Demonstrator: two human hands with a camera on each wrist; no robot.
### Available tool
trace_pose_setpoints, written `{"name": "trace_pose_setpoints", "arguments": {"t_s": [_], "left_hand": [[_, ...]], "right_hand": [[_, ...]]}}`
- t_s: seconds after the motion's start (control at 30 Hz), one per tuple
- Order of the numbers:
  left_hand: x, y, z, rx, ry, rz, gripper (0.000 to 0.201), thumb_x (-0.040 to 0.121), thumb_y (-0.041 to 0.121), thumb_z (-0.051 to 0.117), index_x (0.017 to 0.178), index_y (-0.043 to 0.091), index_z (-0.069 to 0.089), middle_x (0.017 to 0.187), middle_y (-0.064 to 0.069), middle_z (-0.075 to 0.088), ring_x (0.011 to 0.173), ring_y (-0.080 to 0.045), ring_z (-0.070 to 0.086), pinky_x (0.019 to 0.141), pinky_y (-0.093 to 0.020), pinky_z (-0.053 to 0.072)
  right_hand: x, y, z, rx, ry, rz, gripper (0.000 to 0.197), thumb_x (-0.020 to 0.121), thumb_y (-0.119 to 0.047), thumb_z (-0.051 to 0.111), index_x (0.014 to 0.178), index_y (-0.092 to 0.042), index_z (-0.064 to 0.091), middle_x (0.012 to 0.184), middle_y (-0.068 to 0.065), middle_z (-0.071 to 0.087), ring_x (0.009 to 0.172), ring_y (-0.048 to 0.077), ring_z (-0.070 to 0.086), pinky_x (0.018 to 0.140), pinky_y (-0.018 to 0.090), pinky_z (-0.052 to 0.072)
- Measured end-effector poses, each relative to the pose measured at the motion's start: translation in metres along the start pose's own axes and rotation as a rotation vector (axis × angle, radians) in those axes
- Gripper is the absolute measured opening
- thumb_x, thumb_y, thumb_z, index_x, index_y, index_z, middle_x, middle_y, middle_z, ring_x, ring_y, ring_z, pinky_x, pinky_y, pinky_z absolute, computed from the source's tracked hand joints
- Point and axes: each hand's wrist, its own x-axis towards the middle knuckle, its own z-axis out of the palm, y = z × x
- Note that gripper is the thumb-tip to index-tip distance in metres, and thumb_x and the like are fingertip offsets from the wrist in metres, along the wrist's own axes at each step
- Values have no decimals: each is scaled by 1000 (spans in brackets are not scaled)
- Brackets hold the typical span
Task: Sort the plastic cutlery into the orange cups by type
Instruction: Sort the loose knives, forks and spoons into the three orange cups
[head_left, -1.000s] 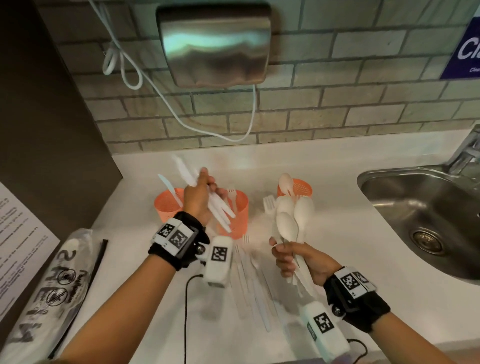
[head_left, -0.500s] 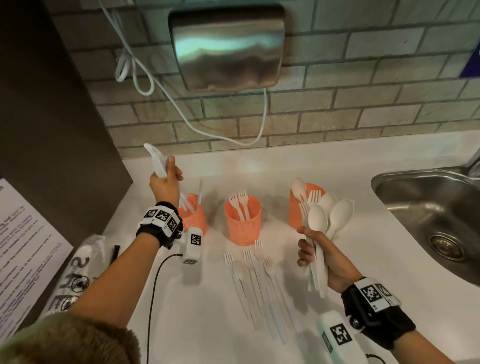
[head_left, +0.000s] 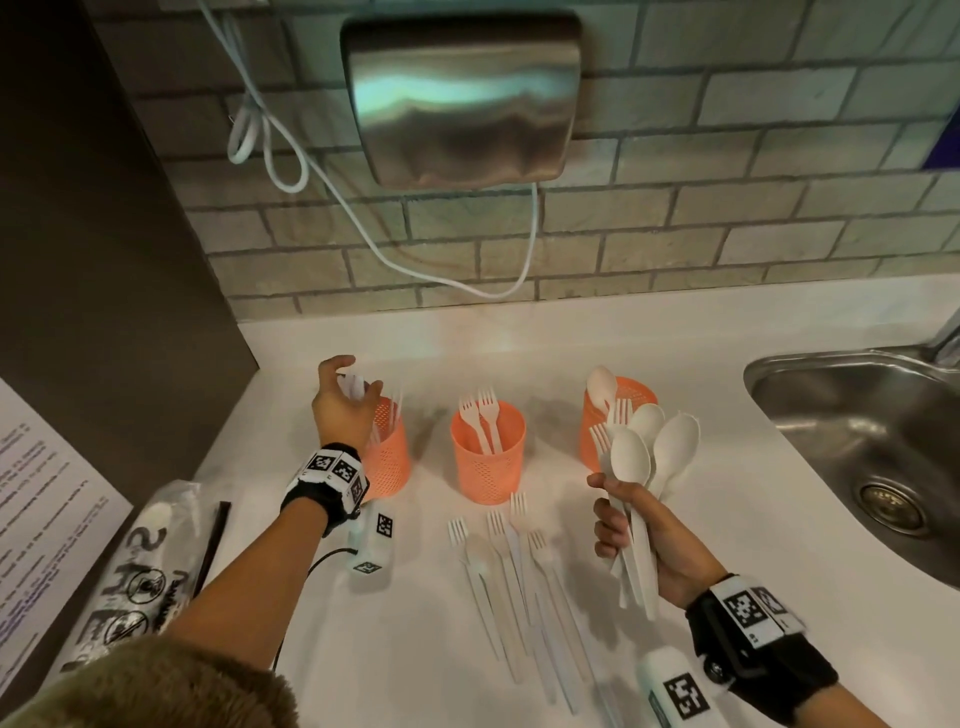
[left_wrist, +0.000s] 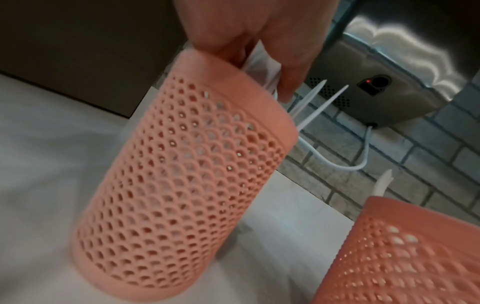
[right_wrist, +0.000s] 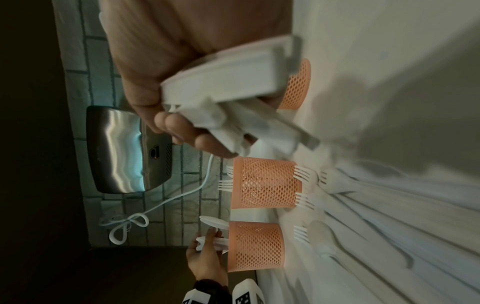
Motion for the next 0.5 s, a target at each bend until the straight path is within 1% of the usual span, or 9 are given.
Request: {"name": "trace_pose_setpoints", "arguments": {"t_s": [0.07,0.17,0.23,0.33,0.37,0.4,0.43,0.47,0.5], "left_hand": [[1,-3,-1,91,-6,94,38,83,6,63,118,9,51,113,-18,60,109,-30,54,92,-29,41],[4,-9,-1,357,-34,217,42,84,11,63,124,2,54,122,-23,54,114,-38,50,99,-43,42],[3,-10,0,477,-40,207,57,86,21,62,135,-1,42,135,-26,45,125,-41,42,106,-48,33],[-4,2,0,496,12,197,73,90,32,56,145,-1,21,150,-24,25,140,-38,21,114,-50,11],[-10,11,0,451,36,230,71,91,32,54,145,1,20,150,-23,23,141,-36,19,114,-48,11],[-17,21,0,364,43,269,65,92,30,52,144,2,25,149,-21,27,139,-34,23,114,-43,15],[-27,32,-1,239,31,292,54,93,26,50,140,3,34,145,-19,35,135,-30,32,112,-34,24],[-40,44,0,105,1,286,41,94,20,49,132,5,46,137,-15,45,126,-25,43,104,-22,34],[-54,53,1,-9,-55,260,29,94,14,49,121,6,56,126,-10,55,112,-19,53,92,-13,41]], "right_hand": [[0,0,1,9,-17,10,48,53,-27,75,94,-11,57,47,-2,38,38,8,35,40,21,37],[2,1,3,3,-27,15,59,52,-29,76,105,-11,59,48,-1,39,38,8,34,39,21,37],[2,2,4,17,-32,25,64,52,-29,77,110,-12,56,48,-1,40,38,7,35,38,21,37],[2,3,6,52,-70,40,76,43,-32,87,109,-13,55,48,0,42,37,7,36,37,20,37],[1,3,7,61,-89,43,76,42,-33,88,107,-13,55,48,0,43,37,7,36,37,20,37],[1,3,8,65,-108,45,74,42,-33,89,106,-13,56,49,0,43,37,7,36,37,20,37],[0,3,8,67,-127,46,72,43,-33,89,103,-13,57,49,-1,44,37,7,37,38,20,37],[0,3,9,68,-144,47,68,43,-32,88,101,-12,57,49,-1,45,37,7,37,38,20,36],[0,3,10,69,-164,48,66,44,-31,88,99,-12,58,49,-1,45,37,7,37,38,20,36]]}}
